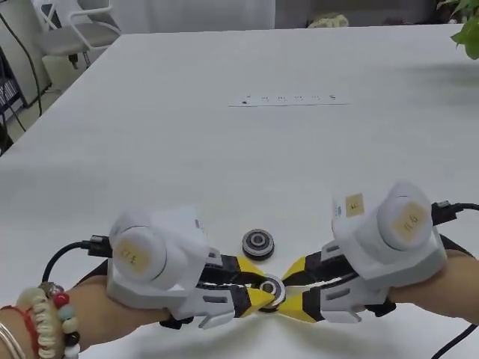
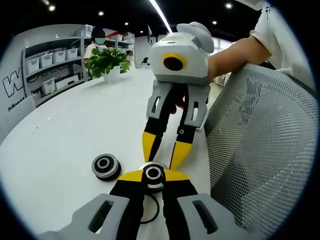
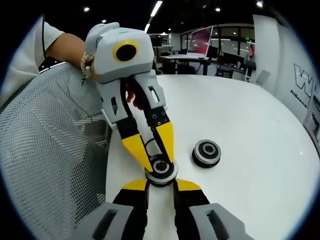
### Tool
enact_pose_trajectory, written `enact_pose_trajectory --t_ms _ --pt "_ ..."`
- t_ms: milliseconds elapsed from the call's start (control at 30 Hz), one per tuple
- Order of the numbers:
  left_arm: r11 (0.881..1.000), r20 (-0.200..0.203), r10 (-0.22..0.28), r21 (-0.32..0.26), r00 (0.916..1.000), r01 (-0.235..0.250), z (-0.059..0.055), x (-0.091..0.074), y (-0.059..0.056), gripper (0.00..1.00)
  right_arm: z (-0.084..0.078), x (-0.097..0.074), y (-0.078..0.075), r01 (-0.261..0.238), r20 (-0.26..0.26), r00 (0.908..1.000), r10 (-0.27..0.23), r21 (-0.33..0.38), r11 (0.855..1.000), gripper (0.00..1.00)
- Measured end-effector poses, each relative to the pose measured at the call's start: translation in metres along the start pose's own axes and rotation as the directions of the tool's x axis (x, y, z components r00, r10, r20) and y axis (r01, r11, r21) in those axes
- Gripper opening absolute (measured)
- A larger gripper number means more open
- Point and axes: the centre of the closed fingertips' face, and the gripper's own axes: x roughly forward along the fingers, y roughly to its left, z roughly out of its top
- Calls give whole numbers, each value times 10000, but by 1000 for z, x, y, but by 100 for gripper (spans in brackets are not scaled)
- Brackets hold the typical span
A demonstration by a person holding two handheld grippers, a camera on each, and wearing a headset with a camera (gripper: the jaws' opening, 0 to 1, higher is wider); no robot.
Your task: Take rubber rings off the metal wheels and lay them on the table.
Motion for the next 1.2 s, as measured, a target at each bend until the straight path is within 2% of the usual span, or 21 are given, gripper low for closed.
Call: enact_pose_trajectory --t_ms 133,200,233,267,500,767,933,1200 --pt "10000 29 16 -24 10000 -16 1 0 -1 8 -1 -1 0 19 -69 10000 -20 -122 9999 14" --pt "10000 30 26 -16 10000 -26 1 0 -1 8 -3 -1 -2 68 -147 9999 -70 -128 9999 9" --pt "10000 25 35 3 10000 -35 1 0 -1 8 -9 -2 -3 79 -461 9989 -96 -367 9993 5" --pt "10000 22 39 12 10000 -39 1 0 -2 8 -6 -2 -3 122 -223 9997 -129 -323 9994 4" --pt "10000 22 49 20 10000 -49 2 1 -3 8 -5 -2 -4 204 -285 9994 -213 -288 9994 1" --pt "10000 17 28 6 10000 -28 3 1 -4 8 -6 -3 -7 245 -344 9992 -205 1199 9925 0" --pt "10000 11 33 -9 10000 -33 3 1 -5 8 -5 -6 -10 267 -213 9995 -236 1621 9864 0" --pt "10000 37 27 -75 10000 -27 4 2 -6 8 -3 -12 -14 221 134 9996 -265 2631 9645 0"
